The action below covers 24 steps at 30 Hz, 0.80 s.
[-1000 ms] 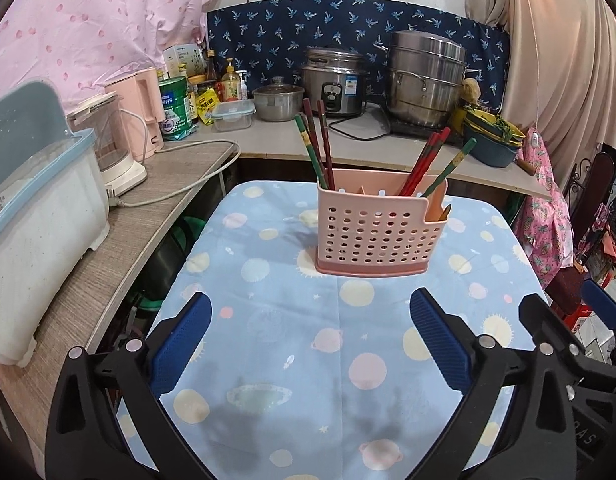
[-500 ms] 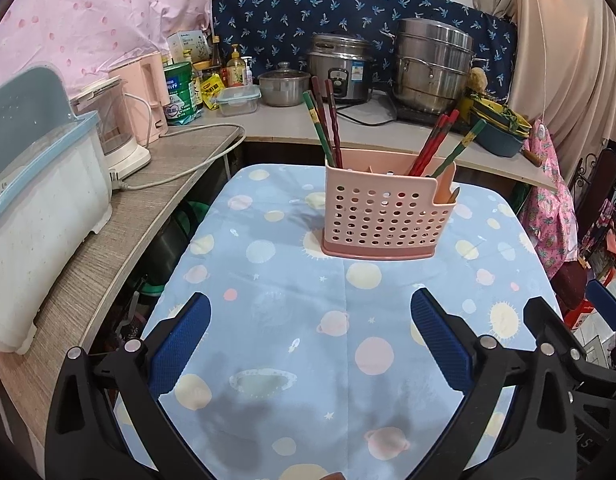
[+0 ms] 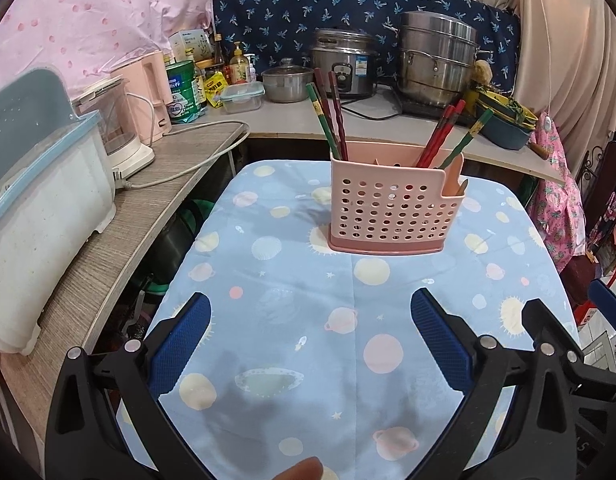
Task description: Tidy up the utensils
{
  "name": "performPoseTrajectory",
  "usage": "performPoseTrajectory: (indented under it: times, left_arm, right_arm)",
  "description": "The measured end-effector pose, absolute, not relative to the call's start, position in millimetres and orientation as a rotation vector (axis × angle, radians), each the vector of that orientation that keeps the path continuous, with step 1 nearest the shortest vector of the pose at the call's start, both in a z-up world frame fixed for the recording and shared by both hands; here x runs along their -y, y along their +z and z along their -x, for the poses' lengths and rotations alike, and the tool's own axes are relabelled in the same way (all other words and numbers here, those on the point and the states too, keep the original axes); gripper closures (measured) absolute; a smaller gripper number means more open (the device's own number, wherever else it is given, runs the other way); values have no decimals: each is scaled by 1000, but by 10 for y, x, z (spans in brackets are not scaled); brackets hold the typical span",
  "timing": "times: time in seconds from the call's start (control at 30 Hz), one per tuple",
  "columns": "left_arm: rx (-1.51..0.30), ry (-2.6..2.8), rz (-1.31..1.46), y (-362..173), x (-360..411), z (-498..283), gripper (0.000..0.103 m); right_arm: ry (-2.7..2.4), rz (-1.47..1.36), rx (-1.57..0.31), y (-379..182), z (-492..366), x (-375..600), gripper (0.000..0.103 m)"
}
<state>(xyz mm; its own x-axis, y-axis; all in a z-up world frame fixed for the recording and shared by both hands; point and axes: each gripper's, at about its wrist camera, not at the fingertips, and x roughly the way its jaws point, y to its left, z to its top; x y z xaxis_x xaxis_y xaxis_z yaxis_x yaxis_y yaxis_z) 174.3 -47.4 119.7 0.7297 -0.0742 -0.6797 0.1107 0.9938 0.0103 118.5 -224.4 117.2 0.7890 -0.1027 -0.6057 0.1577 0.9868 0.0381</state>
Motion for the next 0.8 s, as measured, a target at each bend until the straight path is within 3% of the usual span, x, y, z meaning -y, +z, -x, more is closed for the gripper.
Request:
performPoseTrajectory:
  times: [0.8]
  left_arm:
    - [-753,-75,-67,1122,512,-1888,7]
  right_arm:
    - [-149,-97,-671,1068,-1320,2294,6]
